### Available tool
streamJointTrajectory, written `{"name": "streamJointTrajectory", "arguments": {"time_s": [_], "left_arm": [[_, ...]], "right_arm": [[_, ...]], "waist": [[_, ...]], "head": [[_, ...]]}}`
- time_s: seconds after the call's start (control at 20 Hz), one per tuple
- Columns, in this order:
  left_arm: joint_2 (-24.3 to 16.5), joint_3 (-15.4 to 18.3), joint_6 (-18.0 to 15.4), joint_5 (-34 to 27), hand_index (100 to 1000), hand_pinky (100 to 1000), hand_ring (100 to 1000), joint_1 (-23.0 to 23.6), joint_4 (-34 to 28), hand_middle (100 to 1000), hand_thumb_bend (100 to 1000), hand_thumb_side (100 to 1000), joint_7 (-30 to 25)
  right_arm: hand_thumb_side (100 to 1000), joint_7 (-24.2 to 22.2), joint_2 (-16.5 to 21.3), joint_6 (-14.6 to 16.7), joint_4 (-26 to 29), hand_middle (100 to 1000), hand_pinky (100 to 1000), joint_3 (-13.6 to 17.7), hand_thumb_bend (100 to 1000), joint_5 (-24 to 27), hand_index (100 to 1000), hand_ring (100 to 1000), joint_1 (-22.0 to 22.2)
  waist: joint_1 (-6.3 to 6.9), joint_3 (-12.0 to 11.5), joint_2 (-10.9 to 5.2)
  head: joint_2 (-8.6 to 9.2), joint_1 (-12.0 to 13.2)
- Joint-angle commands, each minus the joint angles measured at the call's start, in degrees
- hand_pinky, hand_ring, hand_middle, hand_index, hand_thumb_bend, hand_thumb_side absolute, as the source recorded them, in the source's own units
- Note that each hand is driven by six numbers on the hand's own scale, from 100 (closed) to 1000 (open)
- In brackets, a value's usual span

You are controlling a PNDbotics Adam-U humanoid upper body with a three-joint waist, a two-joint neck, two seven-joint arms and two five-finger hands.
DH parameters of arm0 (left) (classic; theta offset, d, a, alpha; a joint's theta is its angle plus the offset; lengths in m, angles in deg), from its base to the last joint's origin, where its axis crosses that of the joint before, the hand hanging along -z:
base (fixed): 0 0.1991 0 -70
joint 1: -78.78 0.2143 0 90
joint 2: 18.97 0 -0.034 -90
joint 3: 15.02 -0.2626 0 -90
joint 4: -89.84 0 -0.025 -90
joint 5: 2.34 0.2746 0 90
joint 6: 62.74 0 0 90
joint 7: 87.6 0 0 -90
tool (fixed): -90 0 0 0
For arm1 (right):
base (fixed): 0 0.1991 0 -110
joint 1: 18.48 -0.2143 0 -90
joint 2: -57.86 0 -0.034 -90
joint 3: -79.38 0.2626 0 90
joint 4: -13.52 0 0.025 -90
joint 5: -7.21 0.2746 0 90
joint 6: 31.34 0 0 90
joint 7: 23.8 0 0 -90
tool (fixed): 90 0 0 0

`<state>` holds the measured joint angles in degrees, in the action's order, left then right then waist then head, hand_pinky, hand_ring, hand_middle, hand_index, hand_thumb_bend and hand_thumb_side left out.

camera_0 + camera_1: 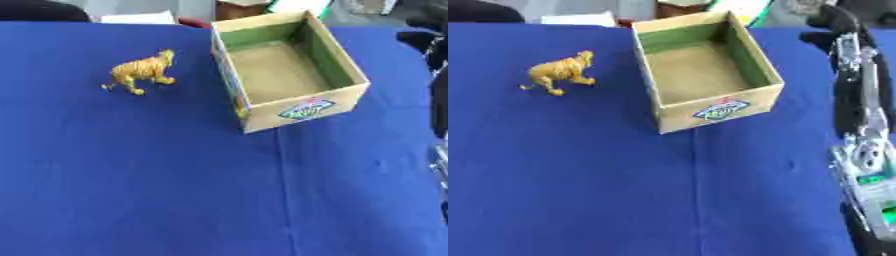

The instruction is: Pick up objects on the table and place them in the box.

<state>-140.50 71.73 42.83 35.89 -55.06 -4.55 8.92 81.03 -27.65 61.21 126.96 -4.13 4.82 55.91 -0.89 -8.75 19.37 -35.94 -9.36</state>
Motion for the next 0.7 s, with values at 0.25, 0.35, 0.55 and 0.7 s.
{"name": "streamJointTrajectory", "arguments": {"time_s": [0.25, 0.35, 0.55, 0.7], "left_arm": [[-1.93, -3.3, -3.69, 8.07, 983, 614, 748, -4.32, 5.63, 838, 702, 1000, -13.03], [-1.05, -4.06, -4.63, 9.68, 986, 621, 757, -5.46, 7.78, 843, 729, 1000, -18.07], [0.39, -4.72, -5.75, 11.13, 988, 625, 762, -6.86, 10.23, 845, 776, 1000, -25.7], [1.03, -5.08, -6.29, 11.22, 995, 627, 766, -6.98, 11.03, 850, 778, 1000, -29.34]], "right_arm": [[1000, -0.27, 1.43, 0.04, 1.15, 746, 884, 0.04, 100, 0.22, 870, 738, -0.69], [1000, -0.37, 1.48, 0.02, 1.15, 746, 884, -0.03, 100, 0.22, 870, 738, -0.7], [1000, -0.46, 1.49, 0.08, 1.15, 746, 884, -0.07, 100, 0.24, 869, 738, -0.7], [1000, -0.41, 1.48, 0.14, 1.15, 746, 883, 0.0, 100, 0.23, 869, 738, -0.52]], "waist": [[0.01, 0.1, -1.33], [-0.07, 0.32, -1.24], [-0.18, 0.88, -1.09], [-0.14, 1.39, -0.98]], "head": [[-0.86, -0.22], [-1.13, -0.01], [-2.26, 0.79], [-2.68, 1.62]]}}
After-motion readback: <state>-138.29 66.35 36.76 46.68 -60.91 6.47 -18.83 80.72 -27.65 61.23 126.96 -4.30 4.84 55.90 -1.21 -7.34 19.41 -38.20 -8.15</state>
